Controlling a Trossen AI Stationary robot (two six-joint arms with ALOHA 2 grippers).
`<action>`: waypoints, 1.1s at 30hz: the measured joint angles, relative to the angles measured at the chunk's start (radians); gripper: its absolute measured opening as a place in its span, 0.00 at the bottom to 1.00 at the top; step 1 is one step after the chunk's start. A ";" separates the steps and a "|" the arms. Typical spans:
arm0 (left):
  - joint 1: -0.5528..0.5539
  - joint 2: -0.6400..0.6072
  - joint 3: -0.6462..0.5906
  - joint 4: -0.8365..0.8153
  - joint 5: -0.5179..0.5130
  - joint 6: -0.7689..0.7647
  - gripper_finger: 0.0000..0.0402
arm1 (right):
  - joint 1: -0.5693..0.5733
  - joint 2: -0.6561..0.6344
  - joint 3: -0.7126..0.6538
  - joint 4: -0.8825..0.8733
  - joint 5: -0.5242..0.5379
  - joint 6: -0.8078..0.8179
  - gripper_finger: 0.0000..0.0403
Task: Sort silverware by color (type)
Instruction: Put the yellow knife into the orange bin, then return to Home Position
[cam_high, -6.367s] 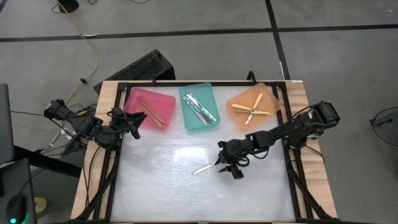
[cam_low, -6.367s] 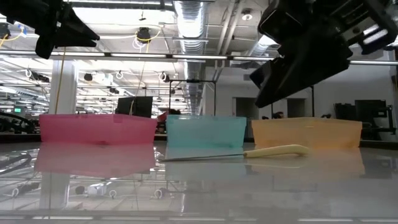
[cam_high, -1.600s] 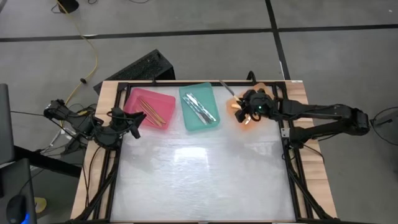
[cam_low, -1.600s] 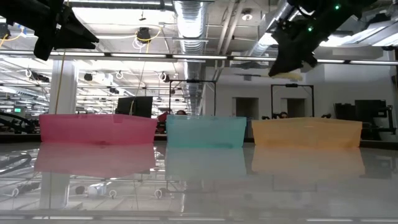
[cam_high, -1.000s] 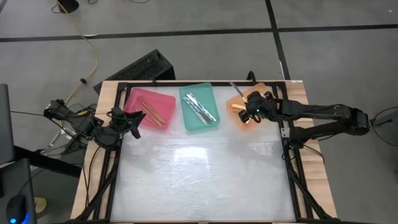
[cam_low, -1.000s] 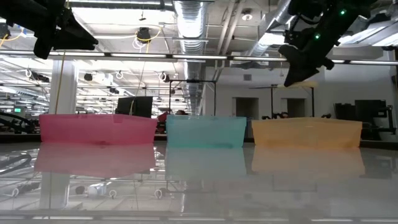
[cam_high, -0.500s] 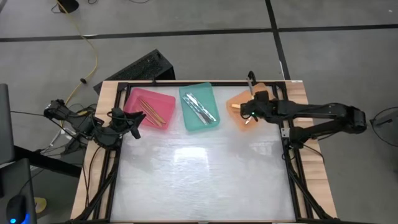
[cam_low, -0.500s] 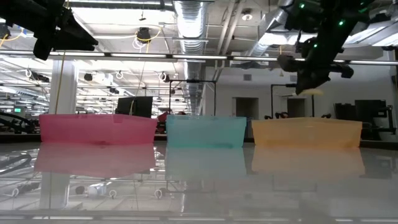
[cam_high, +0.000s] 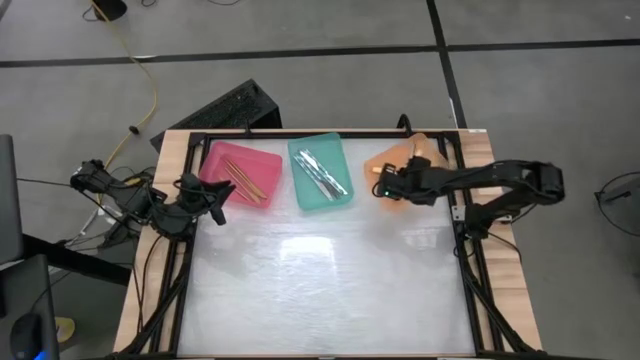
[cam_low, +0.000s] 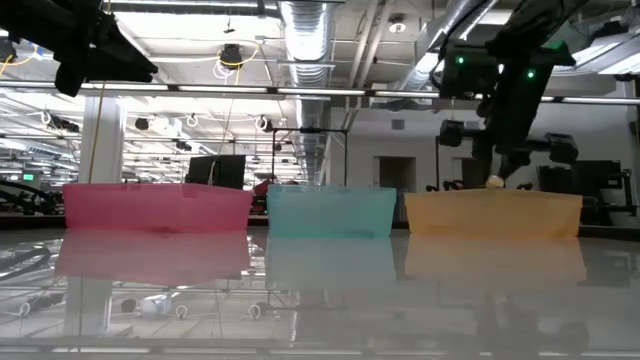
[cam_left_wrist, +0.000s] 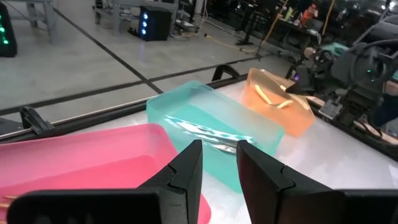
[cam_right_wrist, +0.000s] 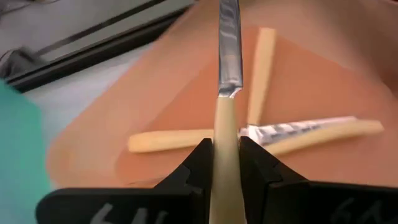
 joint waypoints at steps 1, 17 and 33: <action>0.000 0.000 0.000 0.000 0.009 0.008 0.21 | 0.003 0.014 0.000 -0.015 0.000 0.039 0.17; 0.000 0.000 0.000 0.000 0.036 0.026 0.21 | 0.028 0.128 0.000 -0.090 -0.029 0.259 0.17; 0.000 0.000 0.000 0.000 0.051 -0.016 0.21 | -0.018 0.128 0.000 -0.073 -0.030 0.171 0.37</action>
